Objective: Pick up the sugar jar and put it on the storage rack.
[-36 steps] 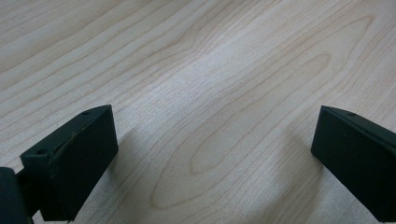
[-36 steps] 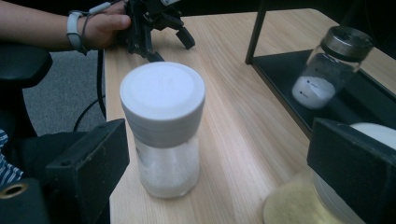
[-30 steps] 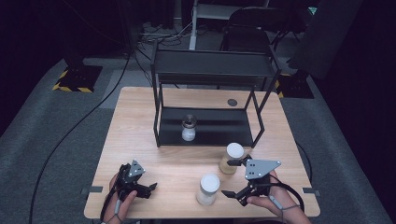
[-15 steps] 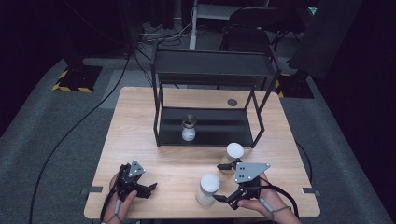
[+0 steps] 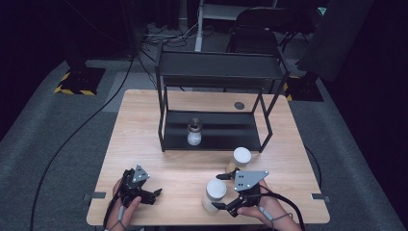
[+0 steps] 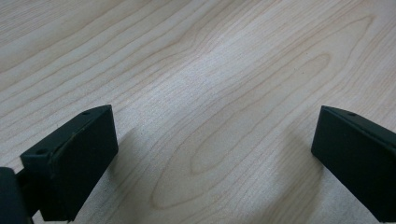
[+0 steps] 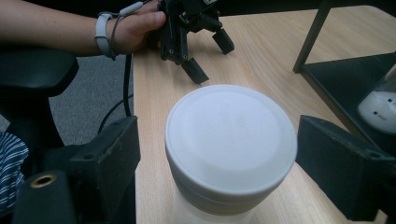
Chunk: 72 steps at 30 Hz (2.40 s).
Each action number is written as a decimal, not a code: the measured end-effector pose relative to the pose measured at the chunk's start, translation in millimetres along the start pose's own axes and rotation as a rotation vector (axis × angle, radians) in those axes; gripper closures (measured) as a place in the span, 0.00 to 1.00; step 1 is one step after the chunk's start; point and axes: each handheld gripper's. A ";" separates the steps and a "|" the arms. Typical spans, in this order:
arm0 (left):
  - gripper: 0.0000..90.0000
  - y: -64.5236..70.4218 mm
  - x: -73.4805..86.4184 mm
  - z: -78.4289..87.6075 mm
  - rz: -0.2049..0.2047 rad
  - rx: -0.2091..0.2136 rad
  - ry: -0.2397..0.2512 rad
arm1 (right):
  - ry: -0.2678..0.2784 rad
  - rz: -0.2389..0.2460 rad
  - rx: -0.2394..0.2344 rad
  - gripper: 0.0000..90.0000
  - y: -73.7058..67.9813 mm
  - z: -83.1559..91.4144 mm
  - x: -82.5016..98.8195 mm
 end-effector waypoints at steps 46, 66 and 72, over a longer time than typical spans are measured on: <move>0.01 0.0 -0.1 0.0 0.000 0.000 0.000 | 0.017 -0.021 0.020 0.37 1.8 -6.6 5.0; 0.01 0.0 0.0 0.0 -0.001 0.000 0.000 | 0.036 0.000 0.052 0.38 29.3 18.1 -39.4; 0.01 0.1 0.1 0.1 -0.001 0.000 0.000 | 0.042 -0.006 0.069 0.37 41.1 22.1 -50.6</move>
Point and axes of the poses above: each handheld gripper's, and its own axes: z roughly backward along the jaws, x roughly out of its underside, y roughly to its right, and after that the axes turned 6 degrees about x, right-handed
